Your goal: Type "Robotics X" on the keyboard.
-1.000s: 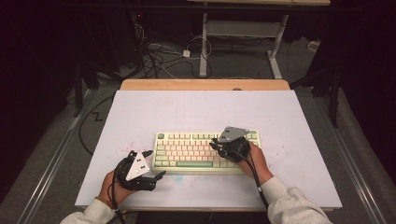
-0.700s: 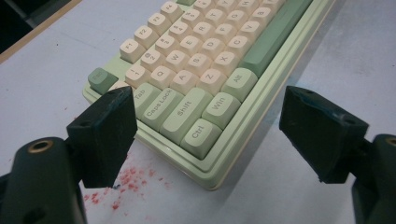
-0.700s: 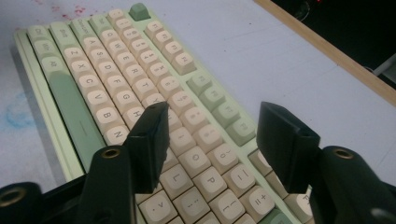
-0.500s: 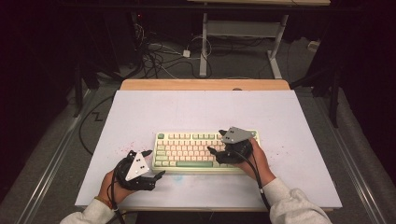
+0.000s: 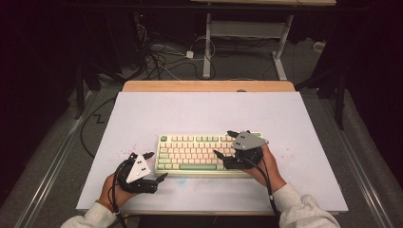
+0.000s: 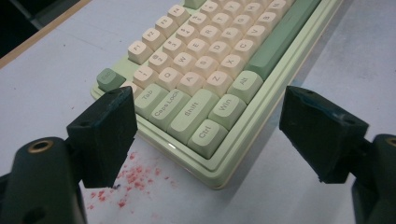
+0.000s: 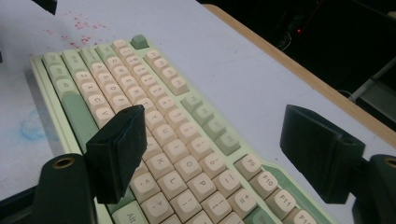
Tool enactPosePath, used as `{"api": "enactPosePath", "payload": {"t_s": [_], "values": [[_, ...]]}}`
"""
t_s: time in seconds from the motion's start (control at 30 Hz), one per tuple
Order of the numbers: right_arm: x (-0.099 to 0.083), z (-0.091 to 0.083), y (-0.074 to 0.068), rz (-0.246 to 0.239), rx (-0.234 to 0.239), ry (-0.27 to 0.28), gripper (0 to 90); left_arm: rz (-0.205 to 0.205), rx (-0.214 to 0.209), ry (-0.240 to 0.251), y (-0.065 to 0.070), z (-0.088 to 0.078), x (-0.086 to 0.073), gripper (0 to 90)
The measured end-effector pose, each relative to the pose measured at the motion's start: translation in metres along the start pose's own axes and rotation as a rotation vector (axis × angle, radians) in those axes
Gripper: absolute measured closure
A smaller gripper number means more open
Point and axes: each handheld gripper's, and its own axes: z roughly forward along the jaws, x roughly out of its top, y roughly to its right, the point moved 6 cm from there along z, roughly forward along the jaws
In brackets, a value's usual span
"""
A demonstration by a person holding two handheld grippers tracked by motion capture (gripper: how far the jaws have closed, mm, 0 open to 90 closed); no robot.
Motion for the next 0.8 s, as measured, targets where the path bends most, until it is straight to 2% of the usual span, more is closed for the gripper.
{"api": "enactPosePath", "payload": {"t_s": [0.6,0.8], "values": [[-0.013,-0.033,0.001,-0.016,-0.055,0.036,20.4,0.005,-0.004,-0.014,0.001,0.001,0.0,18.7],[-0.02,-0.043,0.004,0.004,-0.064,0.063,19.4,0.006,0.0,-0.021,0.001,0.002,0.0,18.6]]}}
